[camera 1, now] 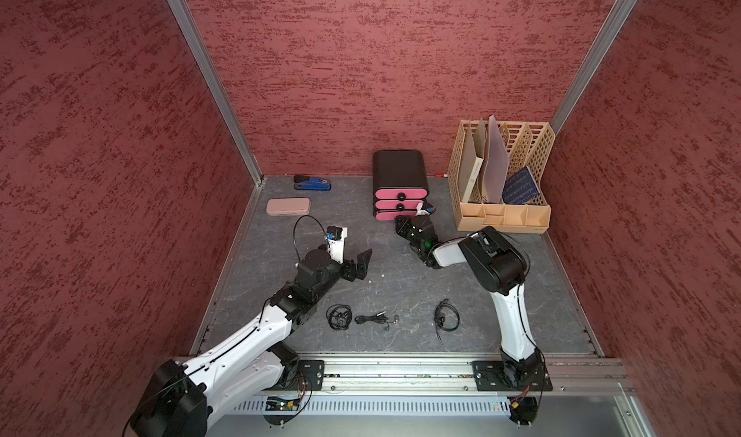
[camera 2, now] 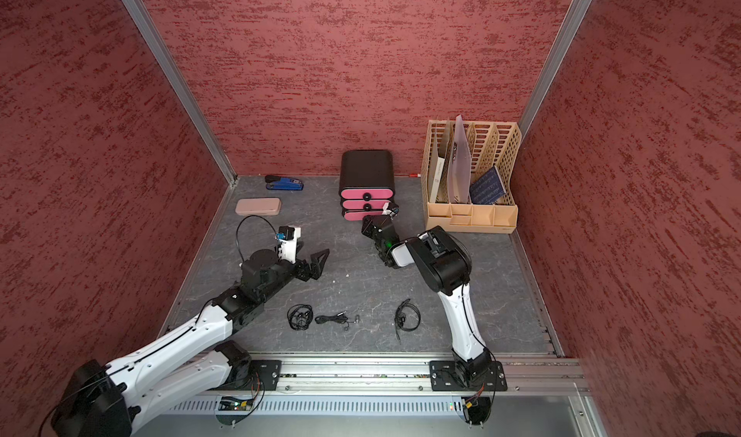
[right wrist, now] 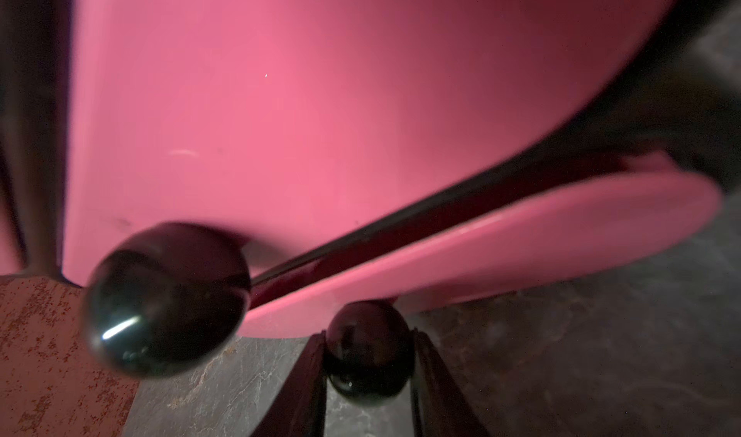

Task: Place the wired earphones into the drawer by color
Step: Open the drawer in the storage box.

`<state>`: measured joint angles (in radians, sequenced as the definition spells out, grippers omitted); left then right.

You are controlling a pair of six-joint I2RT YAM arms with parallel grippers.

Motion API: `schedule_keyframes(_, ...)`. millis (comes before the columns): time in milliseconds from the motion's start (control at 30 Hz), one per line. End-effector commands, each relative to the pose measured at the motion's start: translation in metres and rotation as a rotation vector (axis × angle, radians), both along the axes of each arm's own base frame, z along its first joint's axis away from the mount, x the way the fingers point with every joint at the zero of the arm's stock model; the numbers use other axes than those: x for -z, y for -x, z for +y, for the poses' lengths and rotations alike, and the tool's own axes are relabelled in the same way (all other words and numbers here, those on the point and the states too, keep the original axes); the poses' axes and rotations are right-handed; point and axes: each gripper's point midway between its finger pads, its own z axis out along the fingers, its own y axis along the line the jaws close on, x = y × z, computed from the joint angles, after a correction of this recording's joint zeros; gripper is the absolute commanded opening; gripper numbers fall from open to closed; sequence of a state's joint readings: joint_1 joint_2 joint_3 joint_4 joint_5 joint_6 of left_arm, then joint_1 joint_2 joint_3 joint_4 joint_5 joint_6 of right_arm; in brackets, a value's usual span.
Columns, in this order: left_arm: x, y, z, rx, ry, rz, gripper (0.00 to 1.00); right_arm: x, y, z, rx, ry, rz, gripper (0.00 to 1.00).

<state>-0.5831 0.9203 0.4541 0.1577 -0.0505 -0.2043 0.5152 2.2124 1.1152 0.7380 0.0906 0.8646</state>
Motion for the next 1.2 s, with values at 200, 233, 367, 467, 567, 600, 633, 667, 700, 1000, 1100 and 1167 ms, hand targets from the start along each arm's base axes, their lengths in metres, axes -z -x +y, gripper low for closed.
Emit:
schedule_keyframes(200,0.0,0.0,0.003,-0.007,-0.002,-0.019,1.0,-0.012,0.021,-0.011,0.001,0.003,0.006,0.28)
schedule_keyframes(233,-0.001,0.0,0.003,-0.008,-0.002,-0.019,1.0,-0.012,0.024,-0.011,-0.001,0.005,0.008,0.28)
schedule_keyframes(367,-0.001,0.0,0.004,-0.008,-0.001,-0.021,1.0,-0.011,0.036,-0.007,-0.018,0.008,0.017,0.28)
schedule_keyframes(467,-0.001,0.0,0.004,-0.009,-0.001,-0.021,1.0,-0.011,0.045,-0.005,-0.023,0.012,0.022,0.28)
schedule_keyframes(567,-0.002,0.001,0.004,-0.008,-0.001,-0.021,1.0,-0.012,0.056,-0.006,-0.025,0.018,0.023,0.28)
schedule_keyframes(600,-0.002,0.001,0.004,-0.009,-0.001,-0.022,1.0,-0.014,0.058,-0.006,-0.027,0.018,0.023,0.28)
schedule_keyframes(633,-0.002,0.001,0.004,-0.009,0.0,-0.023,1.0,-0.014,0.062,-0.006,-0.028,0.022,0.022,0.28)
schedule_keyframes(667,-0.002,0.001,0.004,-0.007,0.0,-0.023,1.0,-0.015,0.065,-0.007,-0.029,0.024,0.023,0.28)
schedule_keyframes(700,-0.003,0.001,0.004,-0.007,0.002,-0.025,1.0,-0.016,0.068,-0.006,-0.031,0.027,0.023,0.28)
schedule_keyframes(1000,-0.004,0.002,0.005,-0.008,0.004,-0.028,1.0,-0.021,0.096,-0.01,-0.045,0.051,0.033,0.28)
schedule_keyframes(1100,-0.004,0.002,0.005,-0.008,0.005,-0.028,1.0,-0.02,0.105,-0.01,-0.052,0.058,0.038,0.28)
schedule_keyframes(1167,-0.004,0.002,0.005,-0.008,0.006,-0.029,1.0,-0.019,0.11,-0.012,-0.052,0.058,0.042,0.28)
